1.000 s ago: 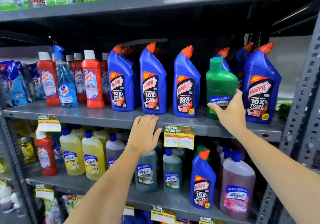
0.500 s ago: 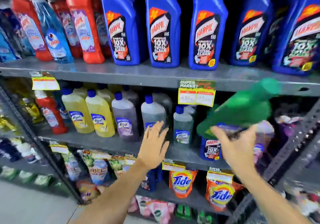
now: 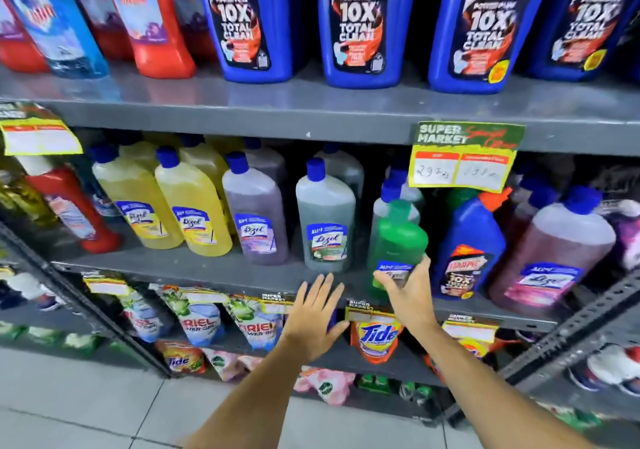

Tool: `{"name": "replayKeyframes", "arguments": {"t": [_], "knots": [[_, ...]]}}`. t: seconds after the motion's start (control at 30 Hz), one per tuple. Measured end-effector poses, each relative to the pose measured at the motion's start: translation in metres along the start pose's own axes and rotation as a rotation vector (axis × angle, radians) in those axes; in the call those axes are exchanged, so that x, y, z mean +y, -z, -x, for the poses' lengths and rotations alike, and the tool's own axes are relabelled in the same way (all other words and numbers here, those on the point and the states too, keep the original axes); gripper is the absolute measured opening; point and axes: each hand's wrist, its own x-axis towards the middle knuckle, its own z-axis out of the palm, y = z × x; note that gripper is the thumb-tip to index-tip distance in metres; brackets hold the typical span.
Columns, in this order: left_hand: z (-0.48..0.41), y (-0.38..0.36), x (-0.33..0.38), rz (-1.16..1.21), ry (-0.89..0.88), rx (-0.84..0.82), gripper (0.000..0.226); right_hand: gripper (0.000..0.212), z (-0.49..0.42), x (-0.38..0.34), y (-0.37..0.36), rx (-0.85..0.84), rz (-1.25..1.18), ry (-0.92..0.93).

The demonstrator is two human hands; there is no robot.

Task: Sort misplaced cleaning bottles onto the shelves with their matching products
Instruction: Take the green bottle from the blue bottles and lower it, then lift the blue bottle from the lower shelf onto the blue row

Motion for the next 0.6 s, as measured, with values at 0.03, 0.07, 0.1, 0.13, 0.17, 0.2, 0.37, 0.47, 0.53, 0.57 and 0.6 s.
{"name": "replayKeyframes", "arguments": {"t": [0.03,0.07,0.1,0.13,0.17,0.2,0.37,0.47,0.53,0.57,0.6], "knots": [[0.000,-0.001,-0.001,0.011,-0.005,0.000,0.071,0.068,-0.002,0.001,-0.002,-0.006,-0.002,-0.005],[-0.001,-0.001,-0.002,0.014,-0.008,-0.007,0.071,0.071,-0.004,0.002,-0.002,-0.019,0.014,-0.008],[0.000,-0.003,-0.003,0.009,-0.007,-0.015,0.072,0.074,-0.005,0.005,-0.003,-0.036,0.025,-0.013],[0.000,-0.004,-0.004,0.003,-0.005,-0.022,0.072,0.076,-0.005,0.005,-0.004,-0.056,0.043,-0.017],[0.000,-0.005,-0.004,0.000,-0.002,-0.033,0.073,0.075,-0.005,0.007,-0.004,-0.069,0.054,-0.017],[0.001,-0.004,-0.003,0.000,-0.002,-0.043,0.074,0.073,-0.004,0.006,-0.004,-0.075,0.072,-0.019],[0.000,-0.005,-0.002,-0.012,-0.004,-0.017,0.074,0.090,0.021,0.018,-0.004,0.052,0.095,-0.040],[-0.001,-0.009,-0.004,-0.032,-0.006,-0.018,0.071,0.075,0.059,0.014,0.003,0.309,0.069,-0.002],[-0.001,-0.007,-0.003,-0.068,-0.001,-0.017,0.071,0.064,0.063,0.012,0.017,0.481,0.101,0.067],[-0.001,-0.006,-0.001,-0.098,0.002,-0.033,0.070,0.064,0.056,0.010,0.026,0.551,0.121,0.088],[0.000,-0.004,-0.001,-0.120,0.009,-0.055,0.071,0.068,0.046,0.011,0.034,0.603,0.158,0.084]]}}
